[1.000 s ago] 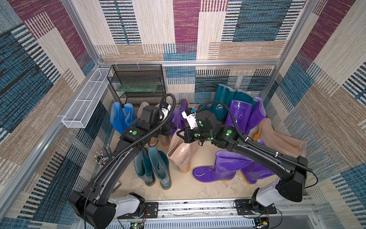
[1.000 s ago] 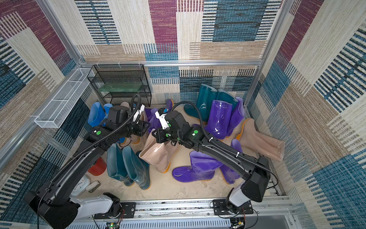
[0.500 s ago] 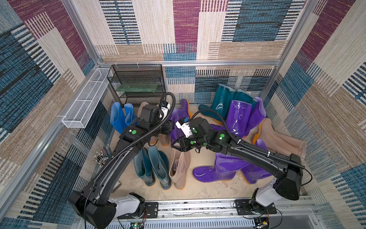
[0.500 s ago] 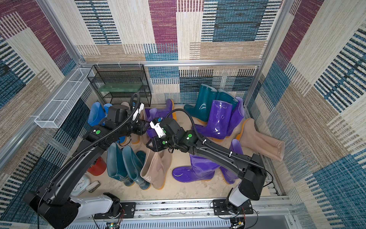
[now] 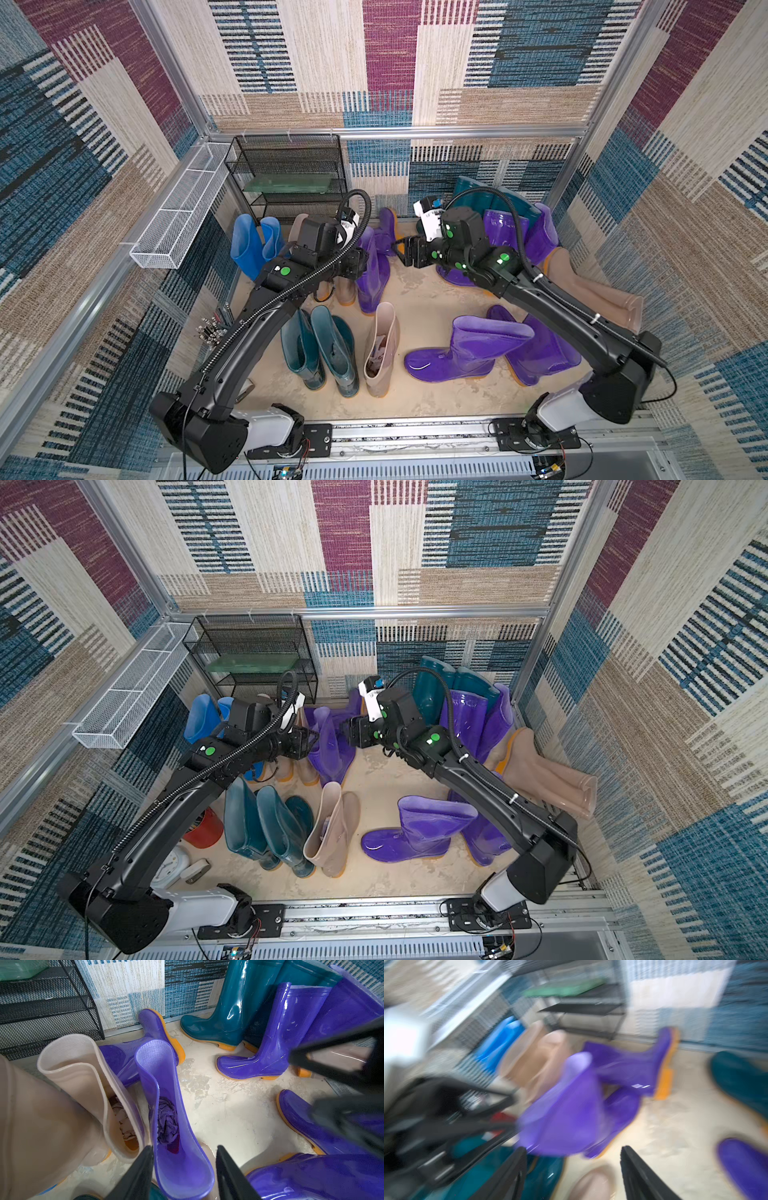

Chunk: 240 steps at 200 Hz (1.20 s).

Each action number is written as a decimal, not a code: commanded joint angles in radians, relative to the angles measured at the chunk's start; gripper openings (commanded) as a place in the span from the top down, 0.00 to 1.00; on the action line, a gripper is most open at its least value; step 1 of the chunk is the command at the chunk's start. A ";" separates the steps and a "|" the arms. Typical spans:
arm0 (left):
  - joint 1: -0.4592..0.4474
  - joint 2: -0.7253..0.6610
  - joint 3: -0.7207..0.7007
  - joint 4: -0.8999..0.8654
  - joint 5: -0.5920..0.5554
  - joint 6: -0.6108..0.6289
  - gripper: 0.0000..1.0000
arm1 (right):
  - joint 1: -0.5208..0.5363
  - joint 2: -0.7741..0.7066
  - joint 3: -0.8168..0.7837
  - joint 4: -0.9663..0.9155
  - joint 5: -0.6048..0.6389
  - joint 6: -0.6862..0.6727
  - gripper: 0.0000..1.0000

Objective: Match and arrange rain boots in pairs
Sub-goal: Place the rain boot at the center of the board, then pick up the rain boot at the center of the board.

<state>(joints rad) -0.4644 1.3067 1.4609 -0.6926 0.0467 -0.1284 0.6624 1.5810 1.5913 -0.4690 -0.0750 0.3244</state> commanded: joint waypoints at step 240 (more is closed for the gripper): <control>0.003 -0.116 -0.098 -0.010 -0.092 -0.002 0.45 | -0.246 1.143 0.914 0.077 -0.299 0.237 0.64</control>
<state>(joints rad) -0.4622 1.1942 1.3647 -0.7055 -0.0463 -0.1318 0.4309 2.7182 2.5080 -0.4171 -0.3504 0.4854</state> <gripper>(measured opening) 0.548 0.548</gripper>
